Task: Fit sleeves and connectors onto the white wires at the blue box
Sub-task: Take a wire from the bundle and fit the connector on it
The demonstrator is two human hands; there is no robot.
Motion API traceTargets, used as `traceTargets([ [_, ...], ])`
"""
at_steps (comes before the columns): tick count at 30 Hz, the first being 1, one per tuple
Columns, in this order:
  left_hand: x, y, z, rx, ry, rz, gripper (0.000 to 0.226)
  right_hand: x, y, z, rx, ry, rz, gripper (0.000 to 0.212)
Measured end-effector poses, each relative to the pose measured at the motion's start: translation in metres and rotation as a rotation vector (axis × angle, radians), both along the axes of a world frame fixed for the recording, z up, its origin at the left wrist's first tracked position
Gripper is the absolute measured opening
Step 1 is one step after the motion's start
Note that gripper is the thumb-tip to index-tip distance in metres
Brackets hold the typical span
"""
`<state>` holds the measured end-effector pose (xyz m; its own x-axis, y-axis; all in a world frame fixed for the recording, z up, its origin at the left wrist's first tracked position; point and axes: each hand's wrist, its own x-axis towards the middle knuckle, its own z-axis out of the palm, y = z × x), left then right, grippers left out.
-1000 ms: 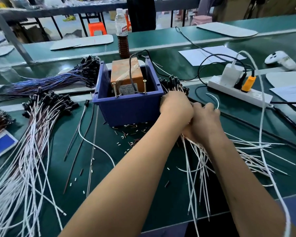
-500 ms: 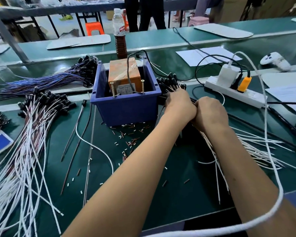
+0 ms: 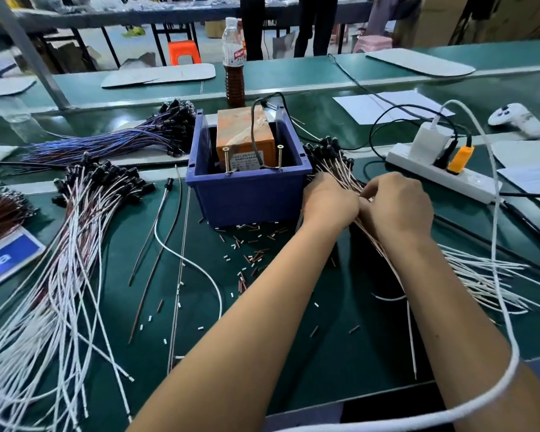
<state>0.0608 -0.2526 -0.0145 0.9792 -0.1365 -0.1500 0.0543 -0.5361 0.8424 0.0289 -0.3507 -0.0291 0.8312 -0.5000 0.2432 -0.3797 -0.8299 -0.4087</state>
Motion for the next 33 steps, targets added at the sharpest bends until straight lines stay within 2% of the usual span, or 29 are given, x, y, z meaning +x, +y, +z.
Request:
traceTargets([
  [7,-0.003,-0.02,0.0,-0.072,0.037,-0.04,0.007,0.001,-0.006,-0.003,-0.005,0.02,-0.035,0.029],
  [9,-0.002,-0.024,0.001,-0.073,0.045,-0.072,0.011,0.0,-0.007,-0.004,-0.007,0.016,-0.033,0.028],
  [11,0.0,-0.025,0.002,-0.048,0.043,-0.102,0.004,-0.001,-0.009,-0.004,-0.005,0.013,-0.023,0.027],
  [14,0.001,-0.023,0.0,-0.012,0.014,-0.125,0.013,-0.002,-0.011,-0.003,0.017,0.001,-0.01,0.028],
  [17,-0.003,-0.013,-0.007,0.107,-0.149,-0.102,0.011,-0.004,-0.011,-0.004,0.054,-0.073,0.007,0.025],
  [20,-0.007,-0.003,-0.014,0.37,-0.353,-0.128,0.013,-0.005,-0.004,-0.006,0.054,-0.198,0.012,0.018],
  [23,-0.01,0.001,-0.016,0.591,-0.363,-0.267,0.023,-0.004,0.007,-0.004,0.069,-0.275,0.044,0.014],
  [26,-0.011,0.008,-0.011,0.54,-0.421,-0.274,0.008,-0.003,0.013,-0.001,0.109,-0.301,0.065,0.011],
  [28,-0.013,0.014,-0.006,0.475,-0.419,-0.259,0.013,-0.003,0.014,-0.001,0.148,-0.301,0.057,0.012],
  [33,-0.016,0.028,0.005,0.513,-0.308,-0.517,0.013,-0.003,0.016,-0.001,0.236,-0.317,0.029,0.014],
])
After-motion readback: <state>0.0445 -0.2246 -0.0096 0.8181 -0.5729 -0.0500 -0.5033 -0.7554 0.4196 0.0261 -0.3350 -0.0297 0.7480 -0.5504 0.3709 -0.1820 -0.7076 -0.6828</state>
